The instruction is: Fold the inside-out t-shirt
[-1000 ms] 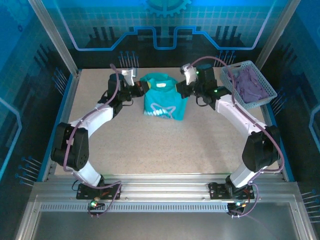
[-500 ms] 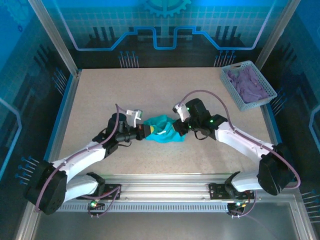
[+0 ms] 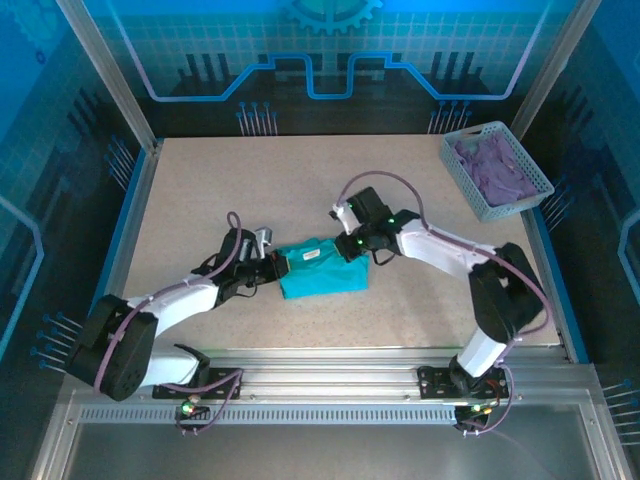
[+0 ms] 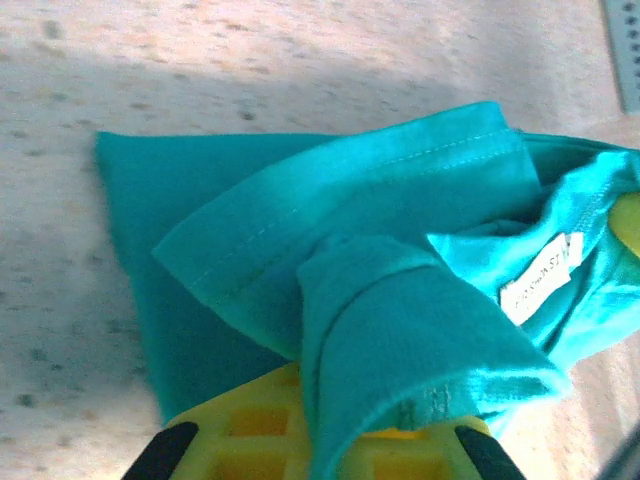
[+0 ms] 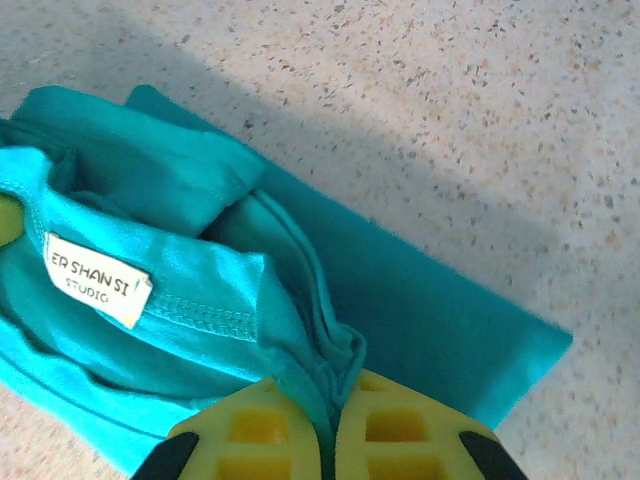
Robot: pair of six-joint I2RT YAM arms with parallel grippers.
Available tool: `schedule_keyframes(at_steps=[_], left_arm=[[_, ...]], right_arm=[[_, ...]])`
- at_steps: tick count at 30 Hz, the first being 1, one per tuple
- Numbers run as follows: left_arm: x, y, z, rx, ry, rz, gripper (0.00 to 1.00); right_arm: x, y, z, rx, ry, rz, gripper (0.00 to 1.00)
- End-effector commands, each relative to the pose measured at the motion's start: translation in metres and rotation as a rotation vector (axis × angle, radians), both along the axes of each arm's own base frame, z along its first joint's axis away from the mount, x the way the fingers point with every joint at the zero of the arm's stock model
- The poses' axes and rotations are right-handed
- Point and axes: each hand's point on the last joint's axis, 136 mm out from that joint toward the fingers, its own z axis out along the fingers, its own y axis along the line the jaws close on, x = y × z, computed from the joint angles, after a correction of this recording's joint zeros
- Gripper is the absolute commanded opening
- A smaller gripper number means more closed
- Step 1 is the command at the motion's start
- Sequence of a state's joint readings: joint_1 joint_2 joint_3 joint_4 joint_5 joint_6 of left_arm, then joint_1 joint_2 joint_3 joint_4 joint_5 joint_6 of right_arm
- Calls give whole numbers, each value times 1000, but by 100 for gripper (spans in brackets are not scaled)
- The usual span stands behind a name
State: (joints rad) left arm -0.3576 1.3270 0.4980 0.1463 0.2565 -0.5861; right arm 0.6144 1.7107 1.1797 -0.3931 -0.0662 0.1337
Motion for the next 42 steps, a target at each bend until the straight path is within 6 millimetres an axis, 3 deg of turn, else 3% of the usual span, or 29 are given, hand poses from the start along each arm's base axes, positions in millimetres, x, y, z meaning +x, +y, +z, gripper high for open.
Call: schedule_keyframes(at_steps=[1, 5, 9, 12, 19, 26, 30, 33, 38, 42], left_arm=[[17, 10, -8, 34, 11, 46, 3], [37, 13, -25, 68, 17, 55, 15], [55, 15, -25, 55, -3, 94, 40], [55, 16, -16, 55, -24, 98, 51], [18, 18, -22, 33, 77, 77, 75], [8, -1, -31, 15, 132, -1, 83], [12, -20, -37, -17, 145, -42, 79], [18, -32, -37, -32, 137, -62, 68], [40, -43, -14, -65, 47, -80, 32], [57, -35, -2, 11, 0, -96, 4]], right_arm=[[12, -3, -24, -90, 46, 13, 1], [30, 2, -51, -149, 80, 9, 7], [44, -2, -63, -208, 93, -10, 19], [42, -8, -56, -220, 82, -19, 29], [22, -23, -20, -175, 34, -48, 46], [11, -22, -9, -126, 26, -46, 52], [9, -23, -11, -118, 34, -52, 53], [5, -24, -11, -116, 35, -54, 53], [3, -30, -9, -118, 24, -68, 53], [2, -34, -4, -117, 11, -78, 52]])
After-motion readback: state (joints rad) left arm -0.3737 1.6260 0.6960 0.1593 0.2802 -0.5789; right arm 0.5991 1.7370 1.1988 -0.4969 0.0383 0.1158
